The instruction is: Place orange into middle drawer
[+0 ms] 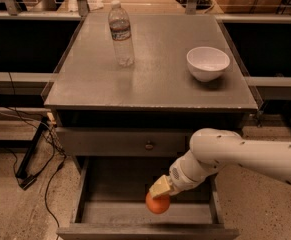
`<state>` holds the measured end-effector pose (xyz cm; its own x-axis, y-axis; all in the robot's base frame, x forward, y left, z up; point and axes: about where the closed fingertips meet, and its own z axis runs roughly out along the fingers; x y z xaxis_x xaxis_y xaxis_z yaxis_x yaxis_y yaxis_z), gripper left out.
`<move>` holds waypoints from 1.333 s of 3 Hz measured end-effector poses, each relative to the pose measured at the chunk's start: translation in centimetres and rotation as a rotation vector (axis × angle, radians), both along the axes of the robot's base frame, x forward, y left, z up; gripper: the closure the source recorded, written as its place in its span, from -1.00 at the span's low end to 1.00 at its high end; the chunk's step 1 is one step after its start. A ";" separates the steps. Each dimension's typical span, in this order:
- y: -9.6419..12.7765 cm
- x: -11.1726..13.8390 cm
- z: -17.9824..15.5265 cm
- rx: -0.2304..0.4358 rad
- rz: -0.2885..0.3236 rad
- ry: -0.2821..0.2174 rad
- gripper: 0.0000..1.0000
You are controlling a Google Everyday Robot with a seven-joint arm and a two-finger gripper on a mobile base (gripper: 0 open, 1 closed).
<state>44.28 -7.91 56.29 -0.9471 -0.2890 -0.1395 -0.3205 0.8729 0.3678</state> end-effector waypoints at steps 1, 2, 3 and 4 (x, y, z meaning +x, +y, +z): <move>1.9 -2.4 -1.9 0.043 -0.012 0.069 1.00; 3.3 -3.6 -3.3 0.082 -0.027 0.117 1.00; 3.4 -3.6 -3.4 0.084 -0.029 0.120 1.00; 3.4 -3.4 -4.2 0.099 -0.131 0.111 1.00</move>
Offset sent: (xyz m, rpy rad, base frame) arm -0.0472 0.0481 -0.0493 0.1331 0.1760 -0.0522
